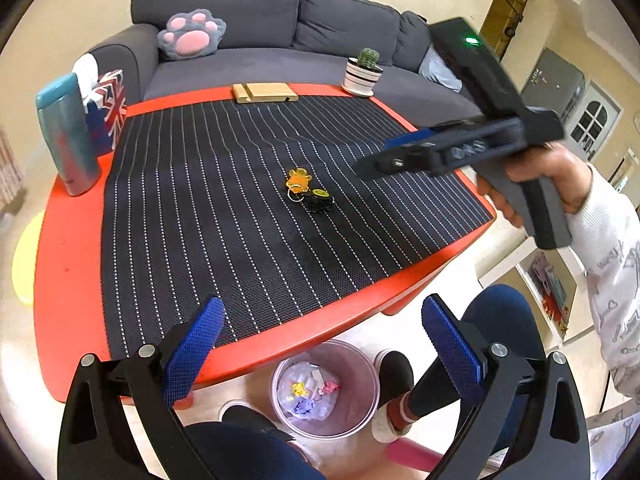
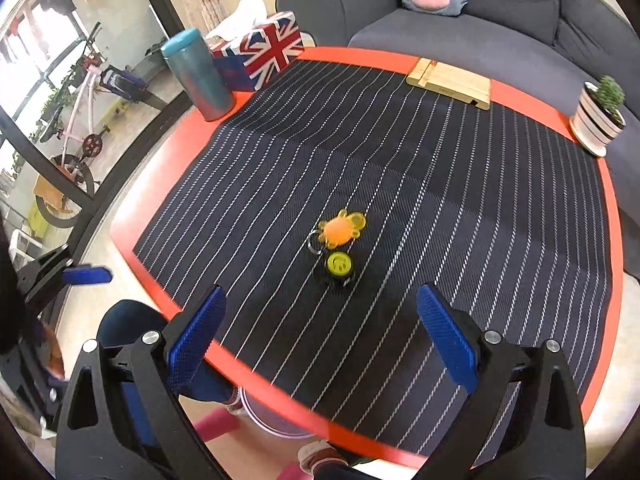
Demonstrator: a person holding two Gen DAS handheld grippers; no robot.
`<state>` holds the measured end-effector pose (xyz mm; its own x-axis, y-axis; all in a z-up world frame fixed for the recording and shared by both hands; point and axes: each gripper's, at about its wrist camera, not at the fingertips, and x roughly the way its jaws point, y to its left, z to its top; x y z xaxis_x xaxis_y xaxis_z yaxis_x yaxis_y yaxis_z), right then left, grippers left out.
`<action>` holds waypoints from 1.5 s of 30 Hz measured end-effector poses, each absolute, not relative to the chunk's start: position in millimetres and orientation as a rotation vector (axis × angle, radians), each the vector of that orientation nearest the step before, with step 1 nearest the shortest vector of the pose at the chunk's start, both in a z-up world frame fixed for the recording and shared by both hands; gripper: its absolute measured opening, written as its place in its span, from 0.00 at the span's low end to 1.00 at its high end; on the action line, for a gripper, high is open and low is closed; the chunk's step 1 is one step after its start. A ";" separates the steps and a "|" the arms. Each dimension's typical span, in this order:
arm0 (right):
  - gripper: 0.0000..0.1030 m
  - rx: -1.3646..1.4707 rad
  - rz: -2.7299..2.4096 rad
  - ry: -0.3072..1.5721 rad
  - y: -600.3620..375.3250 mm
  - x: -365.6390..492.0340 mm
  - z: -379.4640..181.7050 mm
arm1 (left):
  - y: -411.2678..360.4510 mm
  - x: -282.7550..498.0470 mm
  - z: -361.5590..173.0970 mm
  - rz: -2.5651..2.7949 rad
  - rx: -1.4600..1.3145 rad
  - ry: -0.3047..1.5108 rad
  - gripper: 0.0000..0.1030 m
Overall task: Collect trash
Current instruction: 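Move the open right tool back to the smiley-face keychain on the mat, then close the right tool on the black smiley-face keychain, then grasp the orange turtle keychain with the left tool while the right tool holds the smiley keychain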
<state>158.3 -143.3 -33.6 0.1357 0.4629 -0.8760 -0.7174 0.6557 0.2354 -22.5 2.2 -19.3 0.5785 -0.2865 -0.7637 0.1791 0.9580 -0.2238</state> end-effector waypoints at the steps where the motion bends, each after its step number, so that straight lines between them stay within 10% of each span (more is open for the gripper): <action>1: 0.92 -0.269 0.868 1.163 -138.6 163.3 -37.1 | 2.6 -22.7 -19.5 -0.272 -0.127 0.916 0.92; 7: 0.89 -0.303 0.861 1.251 -114.1 181.3 -60.5 | 7.8 -22.9 -20.7 -0.263 -0.136 0.919 0.92; 30: 0.24 -0.383 0.812 1.375 -84.6 194.0 -104.6 | 16.8 -22.7 -26.9 -0.258 -0.162 0.925 0.92; 45: 0.24 -0.295 0.817 1.296 -108.0 188.4 -77.5 | 9.0 0.8 -19.0 -0.267 -0.133 0.896 0.92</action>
